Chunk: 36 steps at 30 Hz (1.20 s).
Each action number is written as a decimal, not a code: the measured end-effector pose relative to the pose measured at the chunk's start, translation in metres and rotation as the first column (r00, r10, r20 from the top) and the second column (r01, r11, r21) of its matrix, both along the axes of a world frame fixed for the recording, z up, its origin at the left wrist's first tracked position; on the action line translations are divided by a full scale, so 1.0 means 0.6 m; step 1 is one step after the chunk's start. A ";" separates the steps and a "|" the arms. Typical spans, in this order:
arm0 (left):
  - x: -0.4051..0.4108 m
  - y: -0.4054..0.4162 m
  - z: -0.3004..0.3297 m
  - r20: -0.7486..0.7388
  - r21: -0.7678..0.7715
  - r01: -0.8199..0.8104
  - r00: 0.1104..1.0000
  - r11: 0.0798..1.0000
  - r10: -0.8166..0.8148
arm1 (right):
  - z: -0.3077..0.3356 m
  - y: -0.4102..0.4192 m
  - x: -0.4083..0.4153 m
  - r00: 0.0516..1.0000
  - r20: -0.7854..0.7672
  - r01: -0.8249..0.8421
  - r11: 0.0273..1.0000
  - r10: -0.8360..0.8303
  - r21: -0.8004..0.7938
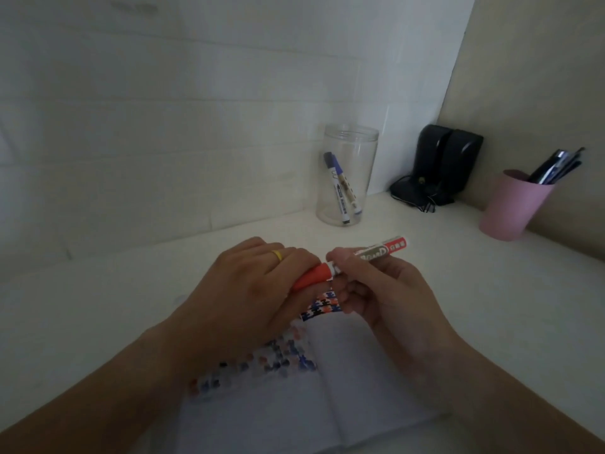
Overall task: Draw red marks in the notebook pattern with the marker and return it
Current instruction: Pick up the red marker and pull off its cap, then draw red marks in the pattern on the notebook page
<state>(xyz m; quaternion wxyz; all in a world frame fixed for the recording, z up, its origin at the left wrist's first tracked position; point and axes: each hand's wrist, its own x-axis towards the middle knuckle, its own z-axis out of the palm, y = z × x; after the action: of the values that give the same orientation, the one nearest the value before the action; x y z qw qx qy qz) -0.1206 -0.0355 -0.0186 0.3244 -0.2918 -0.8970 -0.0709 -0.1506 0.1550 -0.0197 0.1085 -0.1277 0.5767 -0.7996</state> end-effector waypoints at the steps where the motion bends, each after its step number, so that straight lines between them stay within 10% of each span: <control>1: 0.001 0.001 0.000 0.003 0.010 -0.002 1.000 1.000 0.002 | 0.000 -0.001 0.001 1.000 -0.016 -0.002 1.000 0.002 0.001; 19: 0.000 -0.023 0.000 0.250 0.394 -0.057 0.967 0.917 -0.048 | 0.031 0.070 -0.030 0.953 0.058 0.303 0.944 -0.298 -0.129; 36: -0.040 -0.051 -0.033 0.585 0.201 0.097 0.786 0.975 -0.199 | 0.036 0.049 -0.005 0.990 -0.101 0.106 0.992 -0.099 0.071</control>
<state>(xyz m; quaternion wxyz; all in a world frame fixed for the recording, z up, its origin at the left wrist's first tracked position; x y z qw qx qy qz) -0.1443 -0.0663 -0.0386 0.0387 -0.2966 -0.9190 -0.2567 -0.1536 0.1843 0.0021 0.0439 -0.1323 0.6169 -0.7746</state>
